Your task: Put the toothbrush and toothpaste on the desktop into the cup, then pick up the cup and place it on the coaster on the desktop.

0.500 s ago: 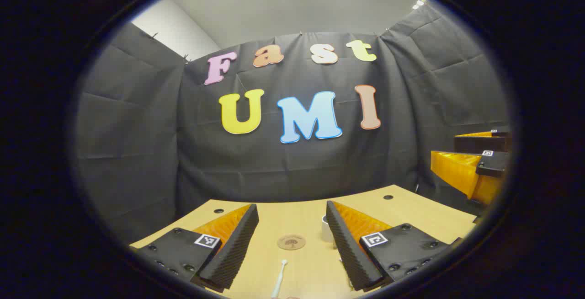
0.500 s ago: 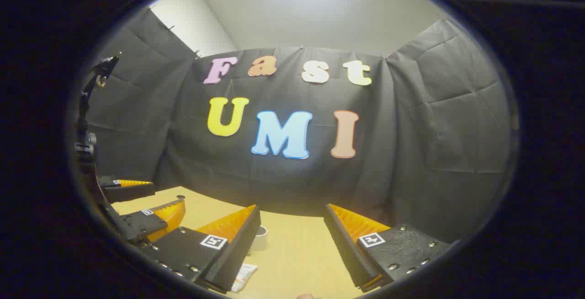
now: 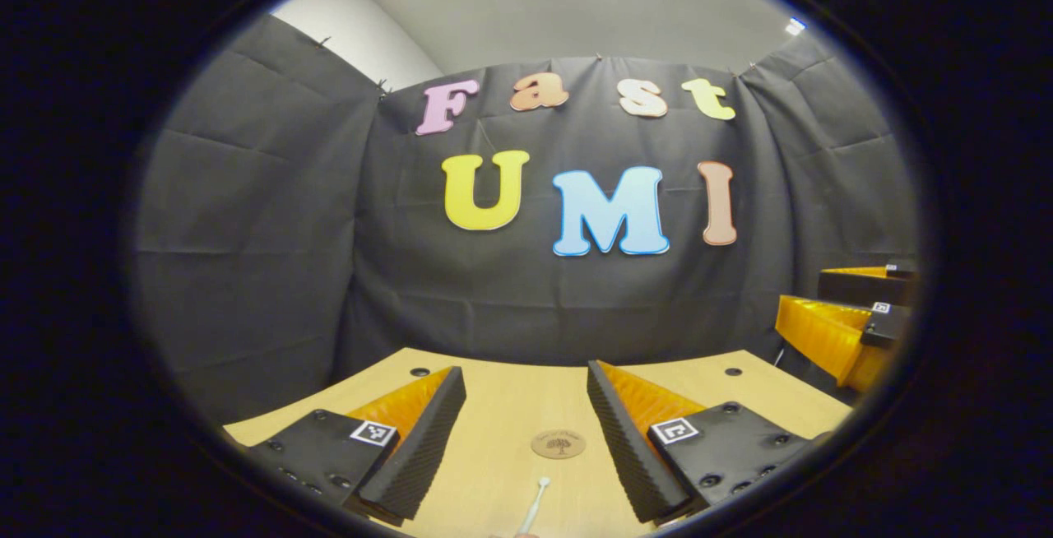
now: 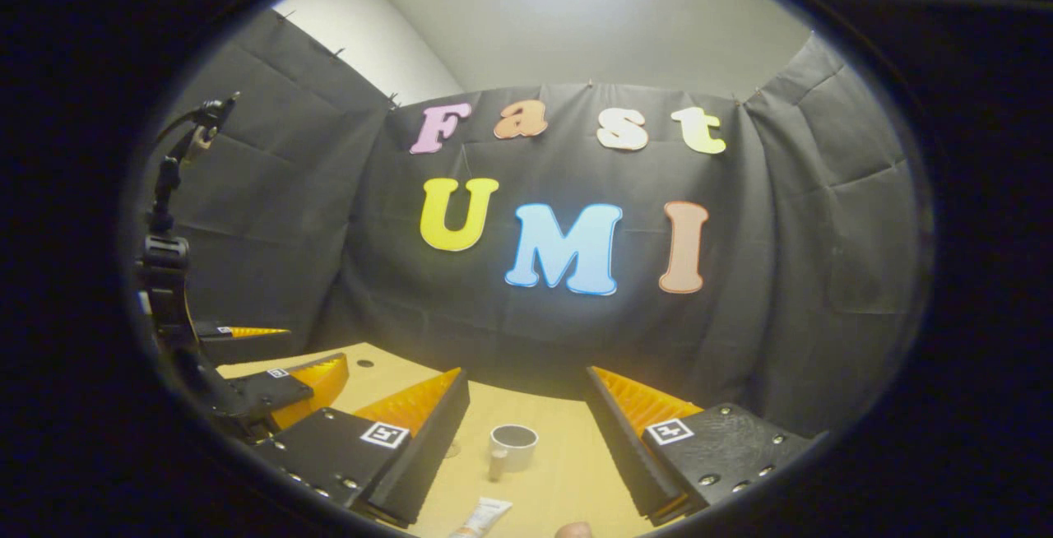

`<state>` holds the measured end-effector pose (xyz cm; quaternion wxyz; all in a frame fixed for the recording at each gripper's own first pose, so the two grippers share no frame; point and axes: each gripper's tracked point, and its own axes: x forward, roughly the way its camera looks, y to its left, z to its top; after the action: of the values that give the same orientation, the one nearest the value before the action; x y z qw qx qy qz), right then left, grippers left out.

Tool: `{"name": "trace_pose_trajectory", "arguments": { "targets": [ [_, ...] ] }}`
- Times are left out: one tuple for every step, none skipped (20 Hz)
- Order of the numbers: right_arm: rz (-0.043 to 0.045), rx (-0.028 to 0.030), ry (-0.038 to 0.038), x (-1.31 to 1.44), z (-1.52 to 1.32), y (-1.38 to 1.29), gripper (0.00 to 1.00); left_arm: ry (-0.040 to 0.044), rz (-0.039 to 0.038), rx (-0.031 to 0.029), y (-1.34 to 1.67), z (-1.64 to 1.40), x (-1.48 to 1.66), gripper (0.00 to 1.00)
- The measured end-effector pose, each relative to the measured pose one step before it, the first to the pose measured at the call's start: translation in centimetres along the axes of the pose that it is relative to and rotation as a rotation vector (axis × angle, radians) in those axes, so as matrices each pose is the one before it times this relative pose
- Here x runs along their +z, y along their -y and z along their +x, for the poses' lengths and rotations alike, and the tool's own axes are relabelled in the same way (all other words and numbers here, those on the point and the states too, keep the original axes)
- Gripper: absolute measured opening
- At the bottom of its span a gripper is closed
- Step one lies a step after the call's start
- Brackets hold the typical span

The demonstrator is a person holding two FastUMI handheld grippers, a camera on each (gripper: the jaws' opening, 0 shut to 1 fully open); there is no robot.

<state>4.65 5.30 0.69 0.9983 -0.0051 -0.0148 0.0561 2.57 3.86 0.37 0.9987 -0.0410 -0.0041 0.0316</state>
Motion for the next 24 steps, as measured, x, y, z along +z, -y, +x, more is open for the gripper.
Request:
{"name": "trace_pose_trajectory", "arguments": {
  "targets": [
    [-0.01204,-0.01817,-0.01324,-0.388,0.057,0.243,0.89,0.00509,0.01305,-0.01629,-0.125,0.252,0.333,0.94],
    [-0.01669,-0.01192,0.01088,0.104,0.205,-0.006,0.89,0.01213,0.01628,-0.01529,-0.082,0.414,0.447,0.96],
    [-0.00962,-0.00697,0.00540,0.068,0.203,-0.097,0.89,0.00715,0.00498,-0.01302,-0.043,0.218,0.205,0.98],
    [-0.00427,-0.00597,-0.00599,-0.206,0.142,0.016,0.89,-0.00068,-0.00191,-0.00974,0.053,0.195,-0.058,0.98],
    [0.00106,-0.00212,-0.00844,-0.407,0.022,-0.025,0.89,-0.00184,-0.00728,-0.00451,0.012,0.143,-0.060,0.94],
    [0.00159,0.00056,-0.00258,-0.047,0.110,-0.076,0.89,-0.00417,-0.00966,0.00204,-0.132,0.033,-0.077,0.99],
    [0.00245,-0.00356,-0.00603,-0.112,0.090,0.029,0.89,-0.00796,-0.00707,-0.00270,0.046,0.035,-0.177,0.96],
    [0.00315,-0.00017,-0.00237,-0.085,0.029,0.009,0.89,-0.00269,-0.00170,0.00312,-0.094,-0.007,-0.169,0.99],
    [0.00172,0.00703,0.00128,0.095,0.165,-0.275,0.89,0.00097,0.00063,0.00637,-0.221,0.054,0.005,0.99],
    [0.00084,-0.00253,-0.00858,-0.307,0.141,0.085,0.89,-0.00234,0.00374,0.00113,-0.072,0.146,0.060,0.99],
    [0.00990,0.00660,-0.00529,-0.158,0.047,-0.261,0.89,0.00619,0.01080,-0.00145,0.055,0.049,0.070,0.96],
    [0.00987,0.01096,-0.00681,-0.098,-0.021,-0.282,0.89,0.00804,0.00497,-0.00137,0.099,-0.008,0.115,0.99],
    [0.00359,0.00533,-0.00454,-0.035,-0.037,-0.070,0.89,0.00461,-0.00027,-0.00198,0.063,0.087,0.134,0.96],
    [-0.00214,-0.00201,0.00236,-0.015,-0.093,0.239,0.89,-0.00424,-0.00047,-0.00978,0.562,0.094,-0.259,0.96],
    [-0.00019,-0.00105,-0.00015,-0.063,0.107,0.132,0.89,-0.00379,-0.00023,-0.00556,0.216,0.031,-0.114,0.96],
    [0.00044,0.00129,-0.00653,-0.253,-0.033,0.219,0.89,0.00037,-0.00126,-0.00710,0.333,0.174,0.080,0.99],
    [0.00196,-0.00346,-0.00130,-0.008,0.009,0.307,0.89,0.00251,0.00385,-0.00720,0.241,0.044,-0.050,0.99],
    [0.00313,-0.00057,-0.00137,-0.006,0.052,0.123,0.89,0.00055,0.00613,-0.00239,0.113,0.075,0.003,0.96],
    [0.00508,-0.00089,-0.00609,-0.195,0.013,0.106,0.89,-0.00111,0.00423,-0.00407,0.177,-0.002,-0.157,0.96],
    [0.00565,0.00026,-0.00354,-0.188,0.133,0.107,0.89,-0.00006,-0.00049,-0.00450,0.151,0.047,-0.040,0.99],
    [0.00278,-0.00032,-0.00922,-0.165,0.119,0.094,0.89,-0.00518,-0.00476,-0.00627,0.162,0.133,-0.197,0.96],
    [-0.00152,-0.00163,-0.00969,-0.343,0.008,0.116,0.89,-0.01050,-0.00724,-0.00860,0.305,0.162,-0.254,0.96],
    [-0.00311,-0.00471,-0.00572,-0.087,0.083,0.197,0.89,-0.01206,-0.00893,-0.01640,0.451,0.029,-0.320,0.96],
    [-0.00071,-0.00605,-0.00297,-0.019,0.041,0.279,0.89,-0.01190,-0.01522,-0.01836,0.417,0.039,-0.157,0.96]
  ]
}}
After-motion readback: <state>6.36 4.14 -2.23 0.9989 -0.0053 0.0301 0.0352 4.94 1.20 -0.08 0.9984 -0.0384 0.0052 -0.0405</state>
